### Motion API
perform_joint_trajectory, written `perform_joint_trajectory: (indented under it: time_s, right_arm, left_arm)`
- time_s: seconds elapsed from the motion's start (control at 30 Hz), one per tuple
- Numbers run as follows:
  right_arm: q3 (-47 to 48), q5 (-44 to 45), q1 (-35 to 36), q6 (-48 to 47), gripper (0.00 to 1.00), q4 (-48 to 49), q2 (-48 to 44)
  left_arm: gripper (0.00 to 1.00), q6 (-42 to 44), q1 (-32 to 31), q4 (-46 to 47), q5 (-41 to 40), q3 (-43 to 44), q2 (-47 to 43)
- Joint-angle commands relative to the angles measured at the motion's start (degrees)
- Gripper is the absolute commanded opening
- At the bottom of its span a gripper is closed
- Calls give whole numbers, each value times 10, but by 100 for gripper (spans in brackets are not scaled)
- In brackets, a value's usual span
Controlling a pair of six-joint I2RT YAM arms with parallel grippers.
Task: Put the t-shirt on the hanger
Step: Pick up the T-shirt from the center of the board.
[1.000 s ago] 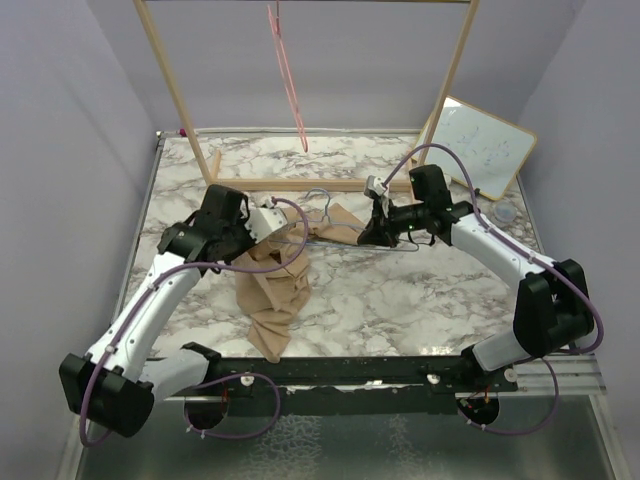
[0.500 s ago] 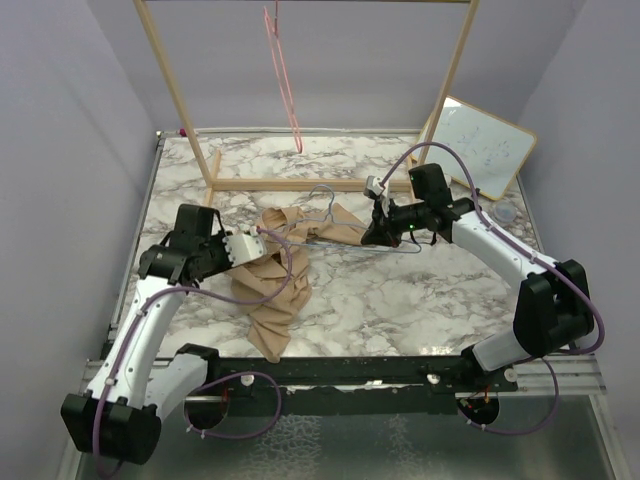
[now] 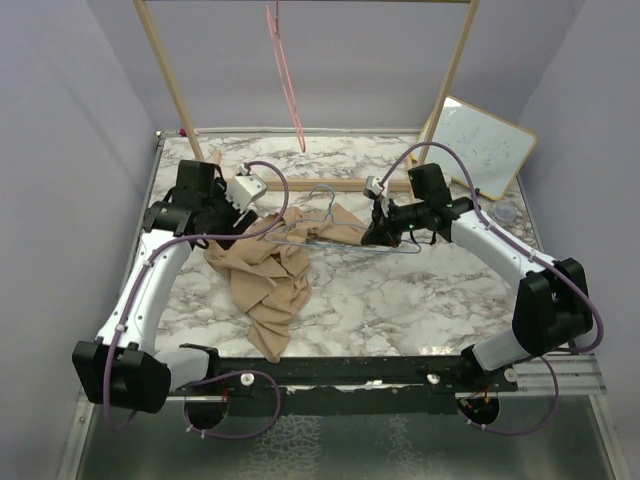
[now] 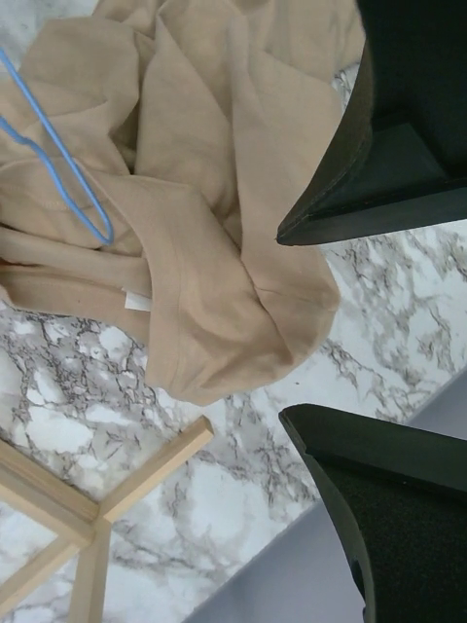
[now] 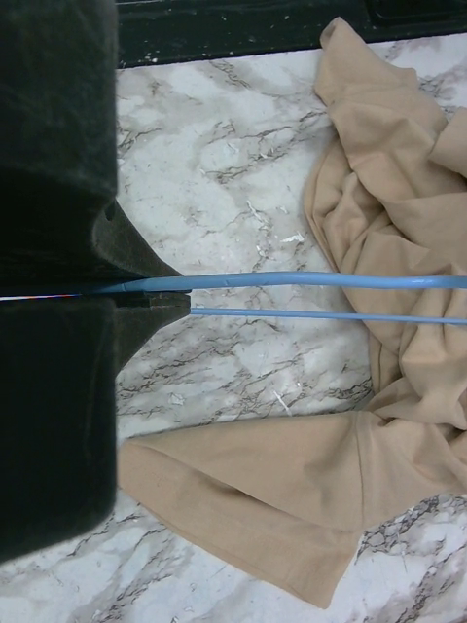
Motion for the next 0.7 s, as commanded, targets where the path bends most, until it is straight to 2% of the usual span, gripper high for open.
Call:
perform_joint_trajectory:
  time_s: [0.0,0.13,0.2,0.43,0.67]
  right_arm:
    - [16,5,-2,-5,1,-4,11]
    - [15,3,-3,-2,1,-1,14]
    - [18,2,-2,-3,1,-3,17]
    - [41,11,-3,-18,1,-30,31]
    - [42,13,-3,-13,1,-30,31]
  left_arm:
    - [70,-102,42,58,21,-12,51]
    - [71,-167,141,80,85,1,137]
    - [70,-184,169,86,114,21,182]
    - [71,-197,179,66,160,110,282]
    - [69,-170,193,34,163,145,361]
